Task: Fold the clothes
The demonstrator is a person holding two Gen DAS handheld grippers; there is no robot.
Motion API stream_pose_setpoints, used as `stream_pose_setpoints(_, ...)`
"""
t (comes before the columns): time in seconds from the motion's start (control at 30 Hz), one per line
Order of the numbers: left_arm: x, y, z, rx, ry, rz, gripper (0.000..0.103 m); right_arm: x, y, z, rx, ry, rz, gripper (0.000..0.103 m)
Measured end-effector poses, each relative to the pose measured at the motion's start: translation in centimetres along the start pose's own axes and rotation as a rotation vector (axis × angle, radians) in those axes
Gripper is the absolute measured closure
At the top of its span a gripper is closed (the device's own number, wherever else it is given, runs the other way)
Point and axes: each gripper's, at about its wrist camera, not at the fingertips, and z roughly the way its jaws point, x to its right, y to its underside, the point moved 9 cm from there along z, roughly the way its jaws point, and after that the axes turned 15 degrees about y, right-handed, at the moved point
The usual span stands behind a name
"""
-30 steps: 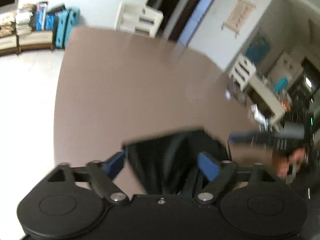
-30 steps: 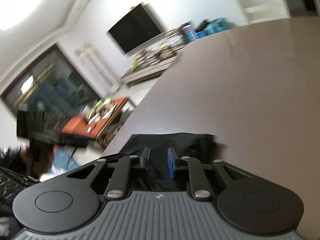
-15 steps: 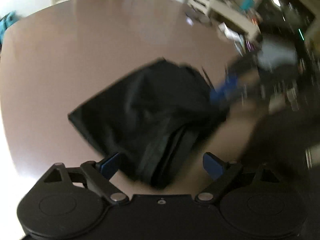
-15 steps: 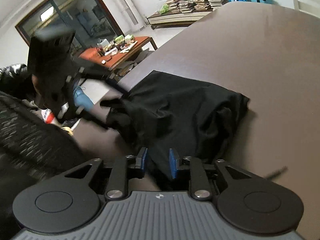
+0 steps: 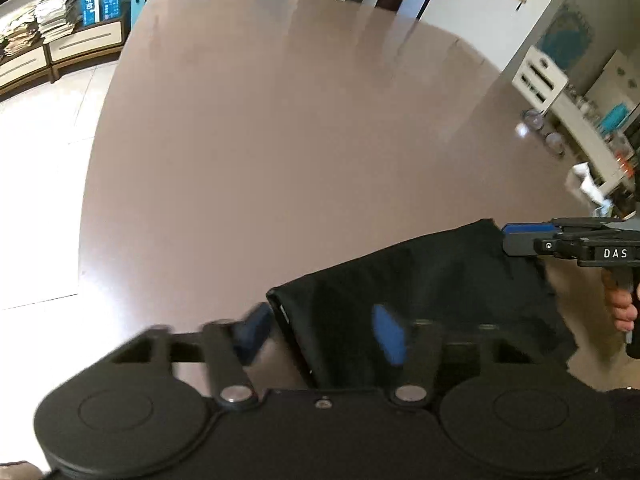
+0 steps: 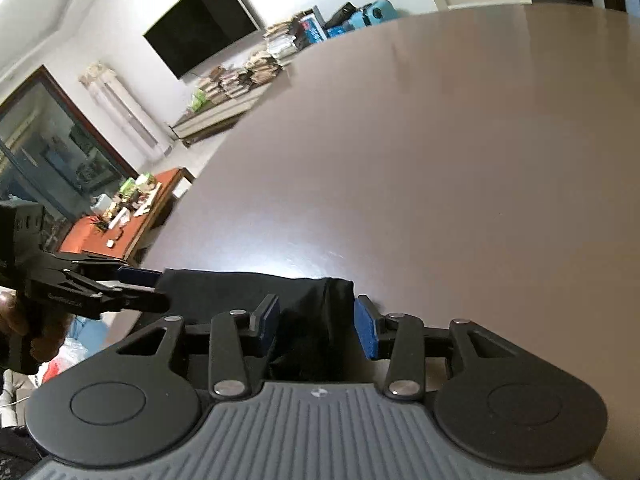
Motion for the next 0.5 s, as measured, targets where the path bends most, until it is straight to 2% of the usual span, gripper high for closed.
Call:
stream_pose_setpoints(0.03,0.0,0.1,0.1,0.003,-0.012,0.006,0.064,-0.2,0.2,0.3,-0.001,0.004,-0.001,0.079)
stream_pose_setpoints(0.07,0.0,0.2,0.1,0.007,-0.017,0.008,0.067,-0.2,0.4,0.6,0.003,0.018,-0.01,0.087)
stream_pose_setpoints(0.27,-1.0,0.4,-0.8,0.043,-0.053,-0.036,0.07,-0.6,0.8,0.6,0.009,0.052,-0.038,0.085)
stream_pose_setpoints(0.3,-1.1,0.3,-1.1,0.05,-0.067,-0.045,0.068,-0.5,1.1,0.1,0.01,0.058,-0.042,0.084)
stream_pose_setpoints(0.37,-1.4,0.1,-2.0,0.066,-0.099,-0.061,0.057,-0.5,1.1,-0.6,0.02,0.089,-0.06,0.07)
stream_pose_setpoints(0.4,-1.5,0.0,-2.4,0.075,-0.116,-0.07,0.057,-0.4,1.3,-0.8,0.025,0.1,-0.062,0.067)
stream_pose_setpoints(0.5,0.6,-0.8,-3.1,0.102,-0.141,0.0,0.045,-0.3,0.8,-2.5,0.096,0.148,-0.054,0.066)
